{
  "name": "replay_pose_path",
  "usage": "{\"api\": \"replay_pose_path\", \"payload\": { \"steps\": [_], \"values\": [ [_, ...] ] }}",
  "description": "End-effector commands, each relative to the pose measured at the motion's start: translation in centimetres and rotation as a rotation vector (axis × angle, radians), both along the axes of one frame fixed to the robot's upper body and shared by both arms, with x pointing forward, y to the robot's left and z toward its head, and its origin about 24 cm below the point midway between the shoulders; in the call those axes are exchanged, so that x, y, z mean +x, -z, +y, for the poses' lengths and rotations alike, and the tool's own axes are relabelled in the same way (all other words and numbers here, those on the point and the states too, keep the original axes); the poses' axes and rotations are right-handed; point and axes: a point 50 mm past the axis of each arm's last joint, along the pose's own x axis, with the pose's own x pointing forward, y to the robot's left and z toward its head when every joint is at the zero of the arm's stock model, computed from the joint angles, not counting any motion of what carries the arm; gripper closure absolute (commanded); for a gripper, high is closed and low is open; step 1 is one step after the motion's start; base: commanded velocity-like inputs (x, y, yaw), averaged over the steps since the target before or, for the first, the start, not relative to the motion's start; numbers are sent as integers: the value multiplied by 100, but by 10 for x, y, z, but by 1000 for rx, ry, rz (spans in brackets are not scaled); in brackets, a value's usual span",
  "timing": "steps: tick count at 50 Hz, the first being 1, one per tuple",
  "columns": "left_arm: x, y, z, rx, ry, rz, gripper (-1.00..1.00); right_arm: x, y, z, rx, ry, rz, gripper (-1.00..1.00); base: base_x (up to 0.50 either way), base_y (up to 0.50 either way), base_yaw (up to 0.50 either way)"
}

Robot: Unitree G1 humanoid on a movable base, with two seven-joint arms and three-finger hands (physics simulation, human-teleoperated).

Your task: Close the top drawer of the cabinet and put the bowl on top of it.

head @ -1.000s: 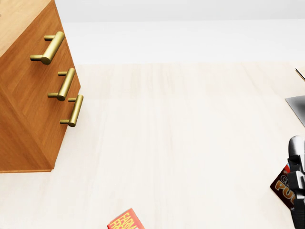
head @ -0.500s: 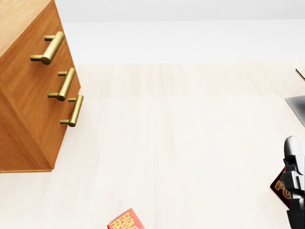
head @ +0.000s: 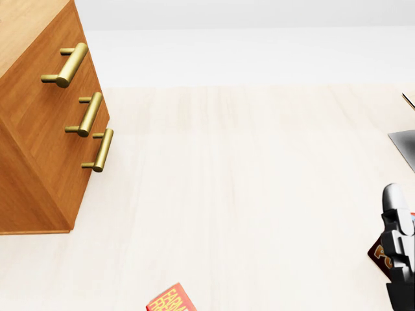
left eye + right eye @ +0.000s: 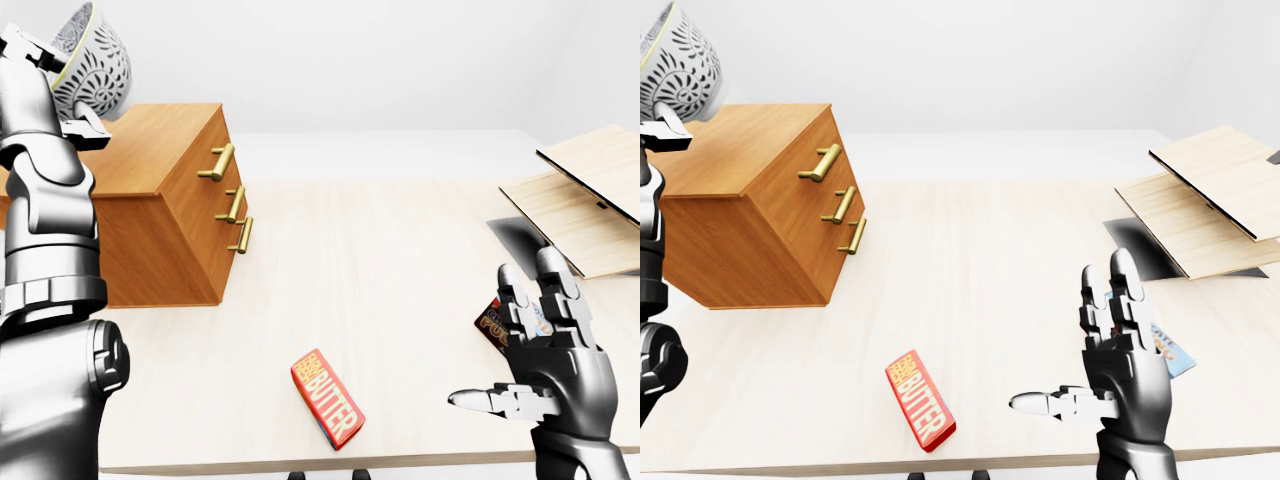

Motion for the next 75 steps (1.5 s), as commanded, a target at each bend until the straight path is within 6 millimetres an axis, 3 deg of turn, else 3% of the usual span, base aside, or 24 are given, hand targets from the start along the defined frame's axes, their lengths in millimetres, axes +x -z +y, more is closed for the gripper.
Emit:
{"api": "replay_pose_path", "payload": {
  "steps": [1,19,42,44,61,75],
  "values": [
    [7,11,5,-35,-66,29,100,1,0,0,-1,-2,1,-100,0,0,0],
    [15,44,9,-105,-142,116,100,-1,0,-1,0,-1,-3,-100,0,0,0],
    [16,56,10,-119,-149,152,100,-3,-1,0,-1,-2,-8,-100,0,0,0],
    [16,54,10,-111,-154,146,-100,-3,-1,0,0,-2,-7,-100,0,0,0],
    [16,58,9,-98,-171,149,-100,-4,-1,0,-3,-12,-7,-100,0,0,0],
    [14,43,11,-87,-151,108,-100,-4,-1,1,-5,-15,-5,-100,0,0,0]
  ]
}}
